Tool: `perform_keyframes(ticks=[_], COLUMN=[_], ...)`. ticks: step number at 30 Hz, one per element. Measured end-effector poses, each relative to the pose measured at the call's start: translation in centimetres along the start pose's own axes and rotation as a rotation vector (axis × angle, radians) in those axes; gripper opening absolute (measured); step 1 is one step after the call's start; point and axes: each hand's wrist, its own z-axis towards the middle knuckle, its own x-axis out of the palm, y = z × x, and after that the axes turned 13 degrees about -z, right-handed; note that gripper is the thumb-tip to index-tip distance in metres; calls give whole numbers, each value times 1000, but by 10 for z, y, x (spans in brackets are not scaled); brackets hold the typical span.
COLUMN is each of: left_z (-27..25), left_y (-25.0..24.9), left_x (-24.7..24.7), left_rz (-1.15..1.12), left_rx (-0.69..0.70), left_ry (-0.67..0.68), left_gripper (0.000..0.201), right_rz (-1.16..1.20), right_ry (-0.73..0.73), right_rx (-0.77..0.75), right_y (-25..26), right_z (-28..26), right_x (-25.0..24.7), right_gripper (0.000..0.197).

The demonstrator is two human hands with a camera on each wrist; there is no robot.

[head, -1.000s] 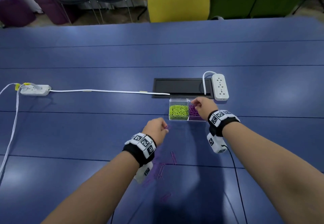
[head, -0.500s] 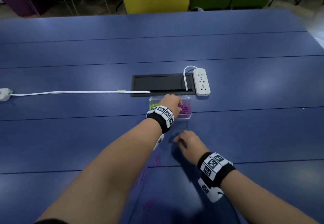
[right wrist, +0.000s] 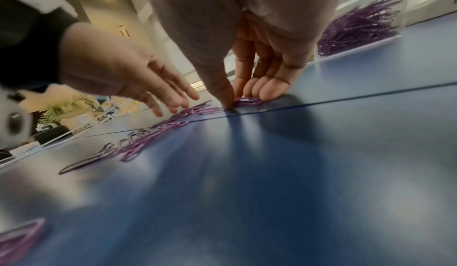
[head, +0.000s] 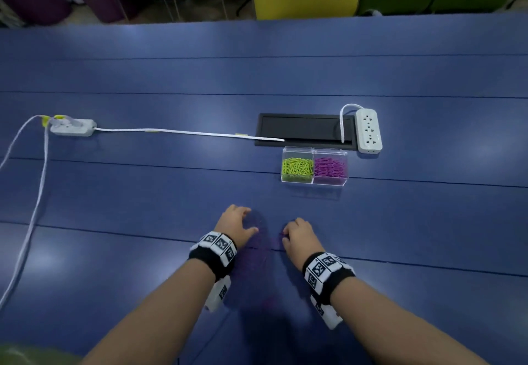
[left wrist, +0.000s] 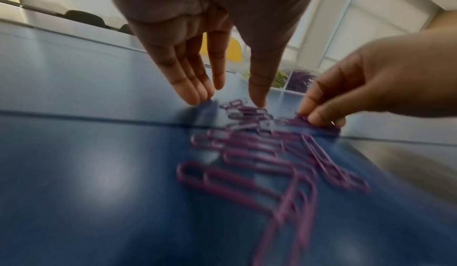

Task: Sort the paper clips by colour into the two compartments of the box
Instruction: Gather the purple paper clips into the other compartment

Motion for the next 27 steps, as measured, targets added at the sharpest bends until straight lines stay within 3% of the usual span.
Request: perform_keyframes(ticks=[2,4,6,8,10,12,16,21,24,27], left_z=[-13,-20,-23,-24,-24,-23,-20,-12,-9,-10], left_y=[12,15,15,12,7,3,-1,-4,-2,-3], left_x=[10,19,25,27,26,26,27,27,29,20], left_rz=[-8,26,60,74,99,139,236,330,361,217], left_rx=[21,56,81,79,81,99,154,179,187,145], left_ry=[49,49,35,23,7,-6,-7,47,68,73], left_gripper=[68,70,64,52,40,33,30,24,22,18], right_rz=[-31,-108,-182,-267,-296,-281,-308,-299,-280,-257], right_ry=[-5,6,2,22,38,30,45,48,32,18], right_rx=[10,-6,-51,-97,-139,-134,-128,-134,-120,-112], right_y=[1,4,7,5,5,5,9,8,10,10], right_z=[0,-2,-4,-4,-3,-1,-2,-1,0,4], right_x=[2,-1,-4,-3,-4,-4,-2,7,8,7], right_gripper=[22,22,18,27,17,23,39,23,24,23])
